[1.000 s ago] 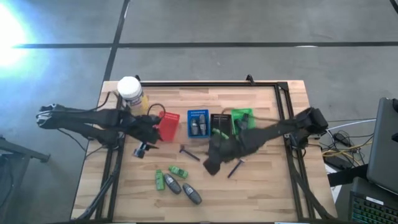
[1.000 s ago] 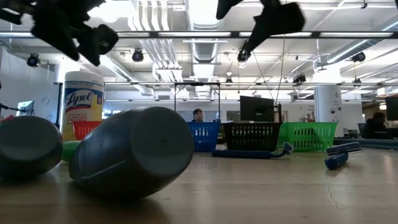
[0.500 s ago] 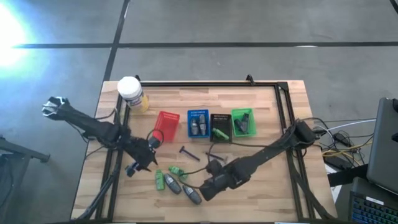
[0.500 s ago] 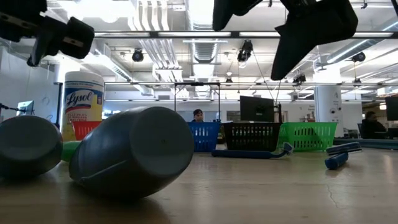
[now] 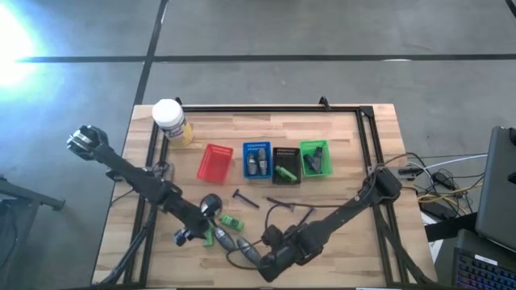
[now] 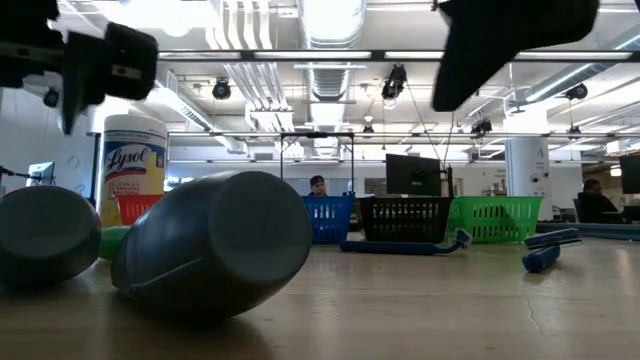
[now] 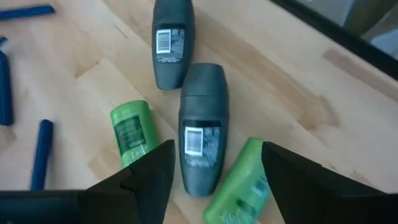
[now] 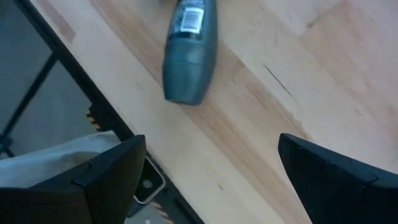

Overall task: Pick & Place Travel size toiletries
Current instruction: Put the black deodorant into the blue basket

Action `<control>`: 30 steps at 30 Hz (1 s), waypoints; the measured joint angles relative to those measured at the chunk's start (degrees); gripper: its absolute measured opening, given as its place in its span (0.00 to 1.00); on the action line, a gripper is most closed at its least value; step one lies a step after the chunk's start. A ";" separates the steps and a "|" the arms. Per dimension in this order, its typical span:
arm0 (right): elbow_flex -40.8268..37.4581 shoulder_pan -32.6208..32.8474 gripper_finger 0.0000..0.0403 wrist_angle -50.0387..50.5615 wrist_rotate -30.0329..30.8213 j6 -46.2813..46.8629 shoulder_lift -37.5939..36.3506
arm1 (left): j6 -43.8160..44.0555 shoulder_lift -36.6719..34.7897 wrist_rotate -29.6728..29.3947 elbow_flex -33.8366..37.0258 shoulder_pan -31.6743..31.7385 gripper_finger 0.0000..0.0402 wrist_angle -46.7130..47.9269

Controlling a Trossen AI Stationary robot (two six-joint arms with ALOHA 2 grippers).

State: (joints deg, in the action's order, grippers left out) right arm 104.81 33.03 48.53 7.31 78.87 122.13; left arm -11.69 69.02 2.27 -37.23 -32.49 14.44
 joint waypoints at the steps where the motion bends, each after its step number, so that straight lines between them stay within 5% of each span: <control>1: 0.24 0.19 0.90 0.79 0.37 0.04 0.11 | 0.41 1.83 -0.07 -0.34 0.00 0.62 -1.27; 18: 3.38 0.92 0.90 8.35 3.39 -0.85 -0.55 | -0.44 25.00 0.27 -8.94 1.74 0.67 -3.21; 30: 3.59 0.99 0.90 9.39 4.38 -3.01 -0.79 | 0.38 23.99 -0.25 -9.66 1.91 0.52 -1.58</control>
State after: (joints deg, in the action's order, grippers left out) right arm 108.40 34.02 57.92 11.69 75.86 121.34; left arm -11.31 93.01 2.03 -46.89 -30.58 12.86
